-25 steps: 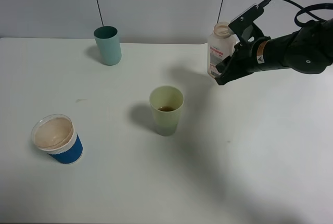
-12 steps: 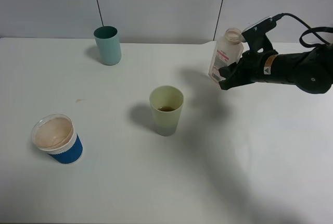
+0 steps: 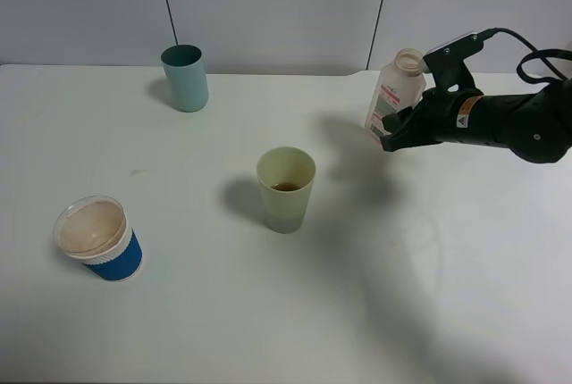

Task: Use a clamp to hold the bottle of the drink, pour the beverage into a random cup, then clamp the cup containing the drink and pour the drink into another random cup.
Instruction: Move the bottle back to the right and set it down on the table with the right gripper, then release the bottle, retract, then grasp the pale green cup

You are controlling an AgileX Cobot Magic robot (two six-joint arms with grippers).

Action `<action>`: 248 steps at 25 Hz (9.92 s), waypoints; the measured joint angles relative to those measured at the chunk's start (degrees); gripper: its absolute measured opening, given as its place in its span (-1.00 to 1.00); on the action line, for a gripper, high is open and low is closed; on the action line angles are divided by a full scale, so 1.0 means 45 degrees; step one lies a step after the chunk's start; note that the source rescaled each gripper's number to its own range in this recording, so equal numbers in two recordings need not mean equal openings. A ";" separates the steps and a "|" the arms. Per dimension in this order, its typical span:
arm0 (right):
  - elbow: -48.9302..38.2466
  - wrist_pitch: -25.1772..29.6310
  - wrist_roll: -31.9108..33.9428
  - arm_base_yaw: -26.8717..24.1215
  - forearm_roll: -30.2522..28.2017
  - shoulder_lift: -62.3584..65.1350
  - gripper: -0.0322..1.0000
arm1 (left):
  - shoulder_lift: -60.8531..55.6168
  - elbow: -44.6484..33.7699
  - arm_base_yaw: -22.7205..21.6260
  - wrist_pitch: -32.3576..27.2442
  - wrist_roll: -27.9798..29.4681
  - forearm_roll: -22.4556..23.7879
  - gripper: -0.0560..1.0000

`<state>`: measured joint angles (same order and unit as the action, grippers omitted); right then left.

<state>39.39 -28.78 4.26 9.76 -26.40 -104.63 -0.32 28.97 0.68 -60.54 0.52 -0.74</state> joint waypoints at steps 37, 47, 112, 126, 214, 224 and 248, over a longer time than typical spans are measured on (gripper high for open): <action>0.0000 0.1676 -0.0324 0.0000 0.1699 0.0000 -0.94 | 0.0000 0.0000 0.0000 0.0000 0.0000 0.0000 0.76; 0.0000 0.2014 -0.0324 0.0000 0.1909 0.0000 -0.94 | 0.0000 0.0000 0.0000 0.0000 0.0000 0.0000 0.76; -0.0005 0.1370 0.2250 0.0000 0.2089 0.0122 0.98 | 0.0000 0.0000 0.0000 0.0000 0.0000 0.0000 0.76; -0.0030 0.2053 0.2359 0.0000 0.2089 0.2256 0.99 | 0.0000 0.0000 0.0000 0.0000 0.0000 0.0000 0.76; -0.0034 2.1968 -0.1789 0.0000 0.6421 2.3290 1.00 | 0.0000 0.0000 0.0000 0.0000 0.0000 0.0000 0.76; -0.1049 2.1293 -0.1281 0.0000 0.6016 2.3290 1.00 | 0.0000 0.0000 0.0000 0.0000 0.0000 0.0000 0.76; -0.2443 1.9941 0.0368 -0.0426 0.5162 2.3290 1.00 | 0.0000 0.0000 0.0000 0.0000 0.0000 0.0000 0.76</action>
<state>28.40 60.95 5.92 7.84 -3.17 0.18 -0.32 28.97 0.68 -60.54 0.52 -0.74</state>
